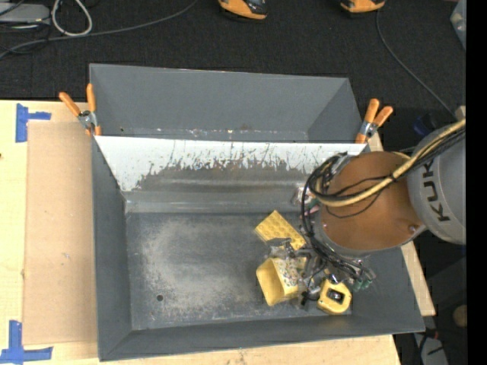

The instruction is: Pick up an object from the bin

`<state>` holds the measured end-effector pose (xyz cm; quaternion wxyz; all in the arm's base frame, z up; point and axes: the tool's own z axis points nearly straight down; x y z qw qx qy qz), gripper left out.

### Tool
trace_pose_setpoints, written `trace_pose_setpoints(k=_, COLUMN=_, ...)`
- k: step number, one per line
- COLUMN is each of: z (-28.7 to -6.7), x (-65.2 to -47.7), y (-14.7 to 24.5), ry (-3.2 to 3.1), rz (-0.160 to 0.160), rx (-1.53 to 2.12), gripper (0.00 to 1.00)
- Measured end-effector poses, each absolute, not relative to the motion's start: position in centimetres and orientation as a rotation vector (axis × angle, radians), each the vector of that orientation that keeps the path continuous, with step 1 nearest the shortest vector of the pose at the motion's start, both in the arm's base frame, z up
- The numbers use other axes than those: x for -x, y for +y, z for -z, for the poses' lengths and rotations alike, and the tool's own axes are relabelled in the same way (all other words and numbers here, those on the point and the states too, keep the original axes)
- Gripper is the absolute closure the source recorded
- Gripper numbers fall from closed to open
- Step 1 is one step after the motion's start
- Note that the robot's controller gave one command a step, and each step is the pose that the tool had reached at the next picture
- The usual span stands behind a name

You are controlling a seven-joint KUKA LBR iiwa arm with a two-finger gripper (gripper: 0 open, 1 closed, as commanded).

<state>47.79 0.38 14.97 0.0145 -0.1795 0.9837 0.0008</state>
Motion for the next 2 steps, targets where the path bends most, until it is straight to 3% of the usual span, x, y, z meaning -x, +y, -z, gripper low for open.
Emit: trace_pose_setpoints(k=2, z=-17.82, x=-47.83, y=0.48, ry=3.064, rz=-0.003, rx=0.551, gripper=1.0)
